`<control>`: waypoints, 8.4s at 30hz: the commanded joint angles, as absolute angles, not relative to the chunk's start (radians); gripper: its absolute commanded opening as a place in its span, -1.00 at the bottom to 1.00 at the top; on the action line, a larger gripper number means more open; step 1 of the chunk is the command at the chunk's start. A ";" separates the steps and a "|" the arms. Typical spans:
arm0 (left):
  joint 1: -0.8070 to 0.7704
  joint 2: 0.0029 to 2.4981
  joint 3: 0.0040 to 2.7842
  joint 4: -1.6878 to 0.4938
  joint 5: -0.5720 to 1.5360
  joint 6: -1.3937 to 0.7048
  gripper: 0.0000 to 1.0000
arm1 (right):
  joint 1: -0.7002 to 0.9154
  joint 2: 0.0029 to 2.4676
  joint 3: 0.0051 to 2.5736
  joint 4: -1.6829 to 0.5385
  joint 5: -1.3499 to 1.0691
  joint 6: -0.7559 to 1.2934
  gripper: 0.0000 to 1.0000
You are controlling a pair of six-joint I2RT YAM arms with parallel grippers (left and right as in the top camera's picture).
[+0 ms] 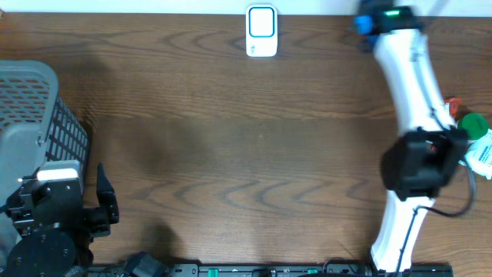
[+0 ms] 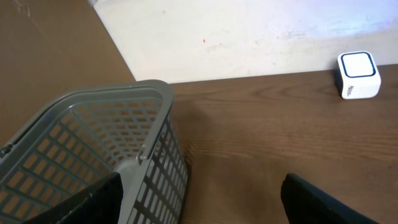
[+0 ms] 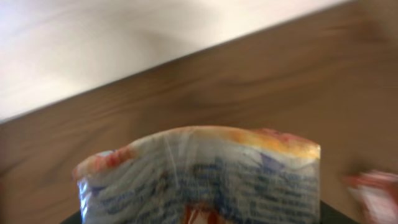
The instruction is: Scan the item barcode
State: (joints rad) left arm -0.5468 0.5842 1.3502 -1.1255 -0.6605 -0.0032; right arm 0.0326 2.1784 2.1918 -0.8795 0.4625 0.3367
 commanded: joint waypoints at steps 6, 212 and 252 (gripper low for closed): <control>-0.546 0.577 1.352 -1.126 -0.666 -0.005 0.64 | -0.231 2.228 2.124 -0.992 0.513 0.370 0.22; -0.242 0.257 1.228 -1.422 -0.682 -0.006 0.96 | 0.045 0.012 0.006 -0.064 -0.132 -0.057 0.99; 0.024 0.014 0.123 -0.148 -0.036 -0.009 0.96 | 0.045 0.012 0.006 -0.064 -0.132 -0.057 0.99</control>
